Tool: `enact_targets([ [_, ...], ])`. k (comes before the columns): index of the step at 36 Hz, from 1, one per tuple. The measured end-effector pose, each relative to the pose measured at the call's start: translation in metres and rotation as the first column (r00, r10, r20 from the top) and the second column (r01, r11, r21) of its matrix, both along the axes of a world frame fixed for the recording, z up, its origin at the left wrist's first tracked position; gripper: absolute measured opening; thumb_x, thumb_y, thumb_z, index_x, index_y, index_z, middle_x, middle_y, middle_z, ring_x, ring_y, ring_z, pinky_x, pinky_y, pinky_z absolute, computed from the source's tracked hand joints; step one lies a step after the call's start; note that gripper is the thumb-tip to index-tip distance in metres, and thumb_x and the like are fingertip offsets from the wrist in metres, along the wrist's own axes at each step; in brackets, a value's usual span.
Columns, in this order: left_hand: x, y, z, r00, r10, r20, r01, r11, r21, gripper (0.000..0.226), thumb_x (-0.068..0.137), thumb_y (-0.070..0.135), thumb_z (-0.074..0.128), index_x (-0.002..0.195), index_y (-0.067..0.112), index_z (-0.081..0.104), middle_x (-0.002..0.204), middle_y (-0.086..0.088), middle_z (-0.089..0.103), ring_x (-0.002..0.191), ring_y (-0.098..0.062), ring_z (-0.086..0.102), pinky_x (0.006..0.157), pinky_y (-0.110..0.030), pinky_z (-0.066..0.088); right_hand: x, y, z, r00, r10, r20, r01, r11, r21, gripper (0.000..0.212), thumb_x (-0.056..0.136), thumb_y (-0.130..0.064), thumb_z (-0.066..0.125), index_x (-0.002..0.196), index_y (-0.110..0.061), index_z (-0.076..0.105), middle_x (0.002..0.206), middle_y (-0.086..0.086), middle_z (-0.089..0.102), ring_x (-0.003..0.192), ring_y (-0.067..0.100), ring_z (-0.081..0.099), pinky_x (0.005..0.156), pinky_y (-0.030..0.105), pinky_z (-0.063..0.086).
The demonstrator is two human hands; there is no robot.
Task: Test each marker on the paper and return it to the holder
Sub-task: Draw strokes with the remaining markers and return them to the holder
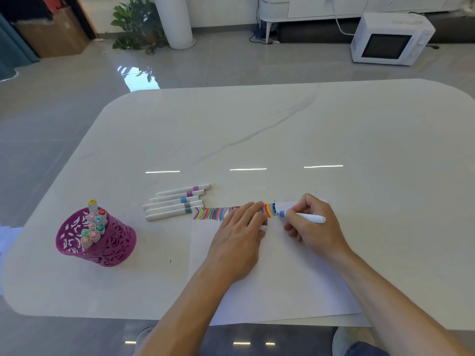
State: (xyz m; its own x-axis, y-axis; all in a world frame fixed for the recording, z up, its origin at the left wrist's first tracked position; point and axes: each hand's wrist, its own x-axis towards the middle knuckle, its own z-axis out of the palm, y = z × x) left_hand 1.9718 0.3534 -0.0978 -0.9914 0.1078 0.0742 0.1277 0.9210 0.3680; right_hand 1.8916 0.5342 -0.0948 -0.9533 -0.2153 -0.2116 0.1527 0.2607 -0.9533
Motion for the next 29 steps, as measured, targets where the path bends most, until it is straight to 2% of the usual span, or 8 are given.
enact_targets([
  [3,0.0,0.0,0.001,1.0,0.001,-0.001,-0.001,1.0,0.004,0.028,0.105,0.025,0.041,0.132,0.021,0.05,0.161,0.007,0.029,0.151,-0.013,0.018,0.122,-0.029,0.013,-0.001,0.002,0.0,1.0,-0.001,0.005,0.001,1.0,0.01,0.025,0.079,-0.021,0.074,0.073,-0.011,0.052,0.062,0.01,0.072,0.049,0.013,0.062,0.044,0.019,0.044],
  [8,0.0,0.0,0.002,1.0,0.008,0.007,-0.008,1.0,0.013,0.028,0.106,0.025,0.041,0.132,0.02,0.05,0.161,0.008,0.029,0.151,-0.012,0.018,0.122,-0.03,0.013,0.0,0.001,0.004,1.0,-0.006,-0.007,0.007,0.999,0.047,0.029,0.069,-0.028,0.067,0.073,-0.005,0.05,0.059,0.011,0.07,0.047,0.015,0.061,0.044,0.022,0.046],
  [12,0.0,0.001,0.003,1.0,0.02,0.018,-0.021,0.998,0.059,0.026,0.105,0.024,0.043,0.128,0.019,0.052,0.16,0.008,0.031,0.15,-0.012,0.02,0.121,-0.028,0.014,0.002,0.0,0.005,1.0,-0.014,-0.016,0.014,0.999,0.04,0.029,0.07,-0.027,0.067,0.074,-0.004,0.049,0.061,0.012,0.071,0.048,0.014,0.061,0.045,0.021,0.046],
  [16,0.001,-0.001,0.005,0.999,0.031,0.04,-0.036,0.99,0.134,0.018,0.104,0.019,0.046,0.12,0.018,0.054,0.16,0.009,0.032,0.15,-0.009,0.02,0.12,-0.026,0.014,0.003,0.002,0.011,0.999,-0.04,-0.001,0.04,0.996,-0.077,0.027,0.072,-0.023,0.066,0.08,-0.003,0.05,0.064,0.014,0.072,0.049,0.019,0.059,0.043,0.024,0.044],
  [20,0.002,-0.002,0.011,0.996,0.051,0.068,-0.065,0.971,0.231,0.015,0.104,0.019,0.048,0.116,0.018,0.057,0.158,0.009,0.035,0.148,-0.008,0.023,0.119,-0.027,0.02,0.002,0.007,0.02,0.998,-0.06,0.017,0.062,0.979,-0.195,0.023,0.079,-0.015,0.068,0.088,0.001,0.055,0.068,0.015,0.071,0.054,0.022,0.059,0.045,0.026,0.044],
  [24,0.005,-0.001,0.025,0.994,0.101,0.048,-0.111,0.943,0.315,0.015,0.104,0.021,0.05,0.116,0.024,0.058,0.153,0.018,0.039,0.143,0.0,0.028,0.114,-0.019,0.027,0.005,0.011,0.03,0.997,-0.068,-0.037,0.059,0.978,-0.2,0.007,0.09,-0.005,0.072,0.093,-0.005,0.066,0.071,0.011,0.072,0.057,0.019,0.062,0.05,0.025,0.05],
  [26,0.008,-0.002,0.033,0.989,0.14,0.038,-0.145,0.925,0.35,0.016,0.103,0.024,0.052,0.117,0.029,0.058,0.149,0.024,0.041,0.136,0.005,0.034,0.107,-0.013,0.03,0.008,0.011,0.038,0.995,-0.074,-0.068,0.059,0.977,-0.204,0.004,0.09,-0.008,0.076,0.091,-0.01,0.072,0.072,0.009,0.073,0.058,0.017,0.063,0.052,0.025,0.051],
  [29,0.018,-0.008,0.043,0.98,0.199,0.019,-0.191,0.903,0.384,0.016,0.101,0.028,0.055,0.115,0.034,0.059,0.14,0.029,0.048,0.121,0.012,0.044,0.093,0.002,0.026,0.015,0.011,0.049,0.991,-0.075,-0.108,0.051,0.977,-0.207,0.006,0.089,-0.014,0.079,0.085,-0.018,0.077,0.072,0.009,0.073,0.06,0.017,0.064,0.054,0.024,0.051],
])
